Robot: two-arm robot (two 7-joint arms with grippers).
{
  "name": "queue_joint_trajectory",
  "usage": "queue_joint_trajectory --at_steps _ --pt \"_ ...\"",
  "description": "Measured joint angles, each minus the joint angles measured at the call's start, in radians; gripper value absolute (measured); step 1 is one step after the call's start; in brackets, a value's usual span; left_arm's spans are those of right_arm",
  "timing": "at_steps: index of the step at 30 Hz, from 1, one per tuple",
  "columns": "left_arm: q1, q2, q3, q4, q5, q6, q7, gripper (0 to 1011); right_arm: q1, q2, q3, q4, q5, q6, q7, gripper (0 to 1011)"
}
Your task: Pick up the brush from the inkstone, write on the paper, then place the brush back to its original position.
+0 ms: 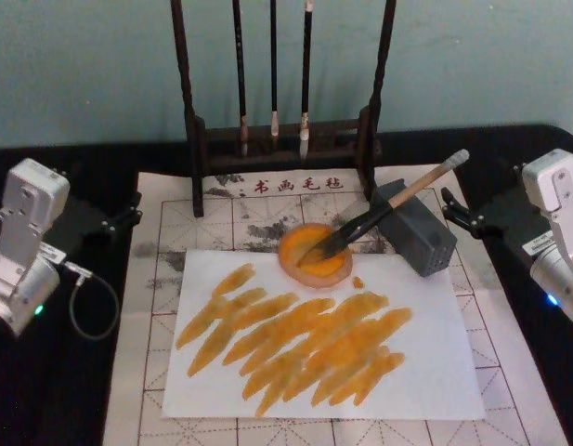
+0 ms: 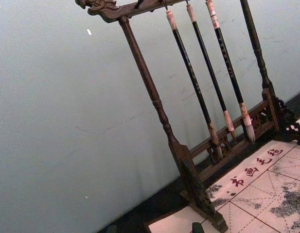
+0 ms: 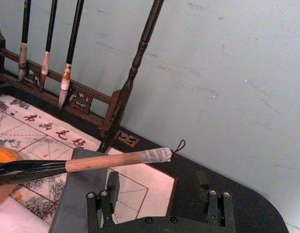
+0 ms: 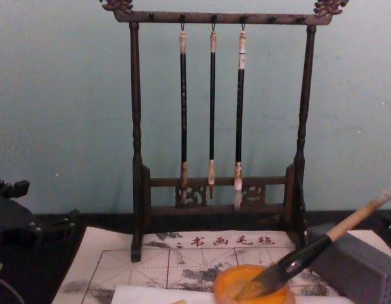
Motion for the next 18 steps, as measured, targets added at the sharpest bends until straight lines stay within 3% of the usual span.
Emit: queue_joint_trajectory --at_steps 18 --pt "0.0 0.0 0.0 0.0 0.0 0.0 0.0 1001 0.0 0.0 0.0 0.0 0.0 0.0 0.0 1000"
